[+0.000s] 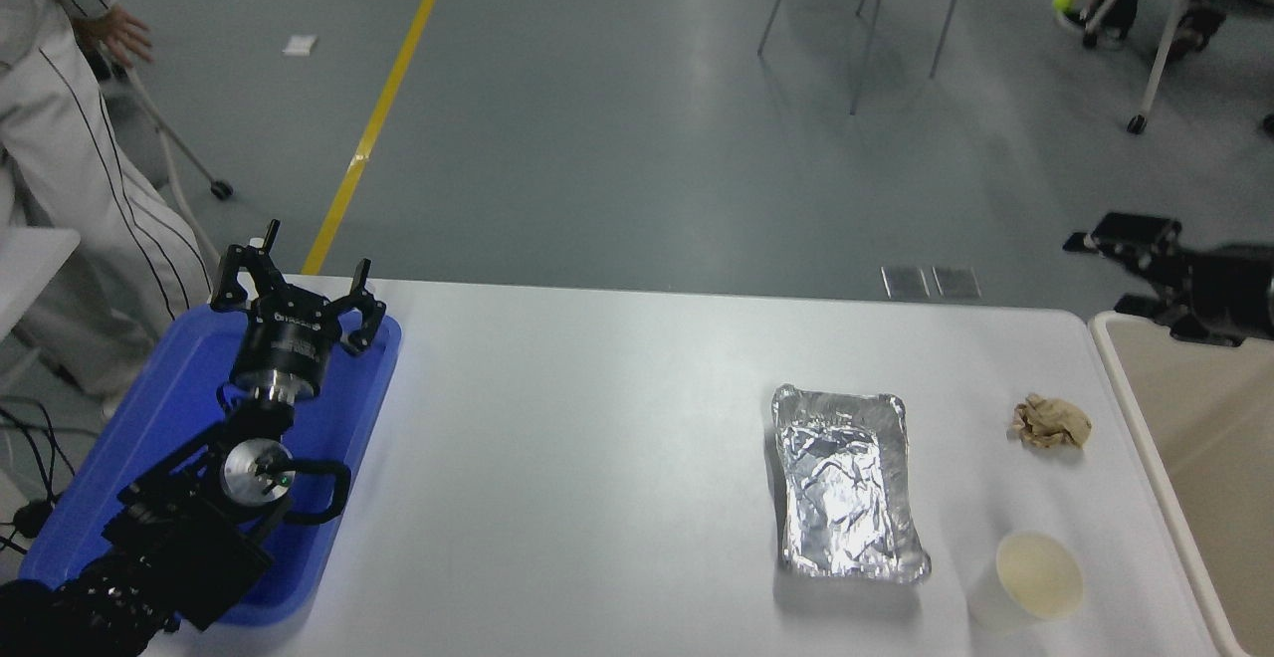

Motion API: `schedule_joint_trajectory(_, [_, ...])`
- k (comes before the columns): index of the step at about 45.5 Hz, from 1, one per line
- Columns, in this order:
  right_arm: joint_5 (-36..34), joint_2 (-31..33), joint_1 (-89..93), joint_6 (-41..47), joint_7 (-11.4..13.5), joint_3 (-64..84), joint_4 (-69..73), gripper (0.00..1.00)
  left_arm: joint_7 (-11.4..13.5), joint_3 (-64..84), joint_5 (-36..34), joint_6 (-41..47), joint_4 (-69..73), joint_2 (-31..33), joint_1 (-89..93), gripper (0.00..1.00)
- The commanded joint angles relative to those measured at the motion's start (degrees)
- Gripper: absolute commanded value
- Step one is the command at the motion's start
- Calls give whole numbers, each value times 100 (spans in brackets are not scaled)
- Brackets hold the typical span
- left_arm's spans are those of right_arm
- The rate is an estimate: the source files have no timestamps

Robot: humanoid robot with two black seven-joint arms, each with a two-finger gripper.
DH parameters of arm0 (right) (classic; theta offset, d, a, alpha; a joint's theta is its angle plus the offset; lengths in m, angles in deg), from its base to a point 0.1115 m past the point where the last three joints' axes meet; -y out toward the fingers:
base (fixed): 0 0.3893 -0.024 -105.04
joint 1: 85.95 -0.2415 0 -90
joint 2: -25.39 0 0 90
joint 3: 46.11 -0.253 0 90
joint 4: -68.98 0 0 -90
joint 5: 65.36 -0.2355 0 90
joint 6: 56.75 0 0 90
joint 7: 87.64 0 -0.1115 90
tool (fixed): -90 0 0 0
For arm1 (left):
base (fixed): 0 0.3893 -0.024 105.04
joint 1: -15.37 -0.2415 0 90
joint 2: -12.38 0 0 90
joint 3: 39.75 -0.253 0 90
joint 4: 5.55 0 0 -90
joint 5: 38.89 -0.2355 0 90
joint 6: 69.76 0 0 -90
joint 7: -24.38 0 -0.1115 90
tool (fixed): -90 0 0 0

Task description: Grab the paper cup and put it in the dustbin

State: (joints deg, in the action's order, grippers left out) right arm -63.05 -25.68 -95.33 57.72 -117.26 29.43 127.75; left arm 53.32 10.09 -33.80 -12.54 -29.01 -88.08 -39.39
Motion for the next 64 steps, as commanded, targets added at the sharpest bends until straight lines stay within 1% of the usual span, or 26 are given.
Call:
schedule_joint_trajectory(1, [867,-438,-1320,1191,18,1006,372,100,-3,0,0,9,0,0,0,100])
schedule_joint_trajectory(8, [1596,-588,-1935,2026,18,1024,521,100,-3,0,0,0,0,0,0,100])
schedule_joint_trajectory(15, [2361,-886,-2419,2053,18,1050,645,100,-3,0,0,0,0,0,0,100])
schedule_joint_trajectory(25, [3117,-1133,-2947,2053,26,1208,794,100,6,0,0,9,0,-9,0,100])
schedule_joint_trajectory(36, [3206,-1326,-3676,2053,26,1489,970,100,-3,0,0,9,0,0,0,100])
schedule_joint_trajectory(44, [3223,-1546,-3756,2053,44,1481,1005,100,-3,0,0,0,0,0,0,100])
schedule_joint_trajectory(50, [3276,-1537,-3676,2053,141,1489,1005,100,6,0,0,0,0,0,0,100])
schedule_joint_trajectory(64, [3232,-1511,-3659,2053,132,1665,996,100,6,0,0,0,0,0,0,100])
